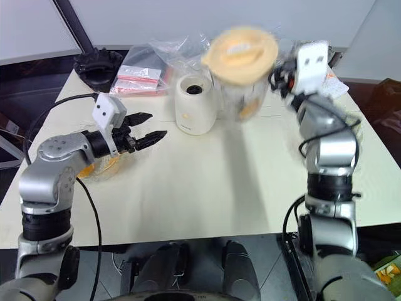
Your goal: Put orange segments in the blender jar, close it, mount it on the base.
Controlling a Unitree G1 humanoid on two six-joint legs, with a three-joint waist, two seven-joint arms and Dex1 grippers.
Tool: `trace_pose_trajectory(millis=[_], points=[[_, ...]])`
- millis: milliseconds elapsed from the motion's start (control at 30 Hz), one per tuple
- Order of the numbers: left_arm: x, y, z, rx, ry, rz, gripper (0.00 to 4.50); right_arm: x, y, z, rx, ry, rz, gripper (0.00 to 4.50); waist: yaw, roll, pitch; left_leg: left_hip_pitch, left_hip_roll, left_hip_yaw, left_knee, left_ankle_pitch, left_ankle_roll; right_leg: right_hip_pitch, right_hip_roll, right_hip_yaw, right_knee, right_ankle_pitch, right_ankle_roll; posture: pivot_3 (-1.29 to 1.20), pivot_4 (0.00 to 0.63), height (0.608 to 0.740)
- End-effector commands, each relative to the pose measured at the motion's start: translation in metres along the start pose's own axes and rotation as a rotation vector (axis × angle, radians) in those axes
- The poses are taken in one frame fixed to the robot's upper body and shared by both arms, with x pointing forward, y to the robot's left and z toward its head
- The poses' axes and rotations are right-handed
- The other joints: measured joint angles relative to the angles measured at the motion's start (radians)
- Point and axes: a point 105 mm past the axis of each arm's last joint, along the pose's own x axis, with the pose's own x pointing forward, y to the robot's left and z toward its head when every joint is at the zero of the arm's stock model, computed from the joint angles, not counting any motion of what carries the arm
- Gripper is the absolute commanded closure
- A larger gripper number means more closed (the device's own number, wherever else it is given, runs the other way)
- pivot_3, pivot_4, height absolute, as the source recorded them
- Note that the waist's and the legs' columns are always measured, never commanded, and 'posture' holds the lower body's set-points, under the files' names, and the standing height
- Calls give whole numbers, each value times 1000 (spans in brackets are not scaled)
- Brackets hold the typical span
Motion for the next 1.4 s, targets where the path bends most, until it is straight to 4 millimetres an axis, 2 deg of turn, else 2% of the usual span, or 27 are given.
trace_pose_trajectory(millis=[33, 133, 200, 367, 567, 767, 1067, 1267, 1400], points=[[-8, 0, 17, 32, -74, 103, 915, 15, -11, 51, -54, -116, -21, 3576, -1, 0, 0, 1, 0, 0, 0, 0, 0, 1, 1, 0, 0, 0, 0, 0, 150, 740], [-10, 6, 15, 19, -95, 212, 915, 34, -6, 81, -27, -201, 2, 3576, -4, 0, 0, 3, 1, 1, 0, 0, 0, 4, 1, 0, 0, 0, -1, 0, 150, 740], [-12, 11, 15, 41, -111, 291, 915, 48, 3, 89, 11, -221, 27, 3576, -9, 0, 0, 3, 1, 2, 0, 0, 0, 3, 1, 0, -1, 0, -1, 0, 150, 740], [-10, 14, 12, 12, -139, 391, 915, 77, 30, 89, 110, -214, 79, 3576, -13, 0, 0, 3, 1, 3, -1, 0, 0, 2, 2, 1, 0, 1, -1, 0, 150, 740], [-12, 12, 6, -1, -134, 434, 915, 95, 57, 76, 206, -150, 122, 3576, -6, -1, 0, 1, 1, 3, -2, 0, -1, 0, 1, 1, -1, 1, -1, 0, 150, 740], [-13, 14, 5, 4, -129, 455, 915, 99, 69, 58, 212, -89, 140, 3576, -5, 0, 0, 0, 0, 2, -2, 0, -1, 0, 0, 1, -1, 1, -1, 0, 150, 740], [-11, 16, 4, 5, -126, 468, 915, 100, 75, 29, 214, -15, 122, 3576, -8, 0, 0, 1, 0, 2, -2, 1, -3, 0, 1, 1, 0, 2, -2, 0, 150, 740], [-11, 16, 0, 2, -113, 468, 915, 100, 85, 35, 203, -34, 167, 3576, -9, 0, 0, 2, 0, 2, -1, 2, -4, 1, 1, 1, 0, 2, -3, 0, 150, 740], [-12, 16, 0, 8, -111, 471, 915, 99, 94, 30, 174, -21, 193, 3576, -9, 0, 0, 2, 1, 1, -1, 2, -4, 1, 2, 1, 1, 2, -3, 0, 150, 740]])
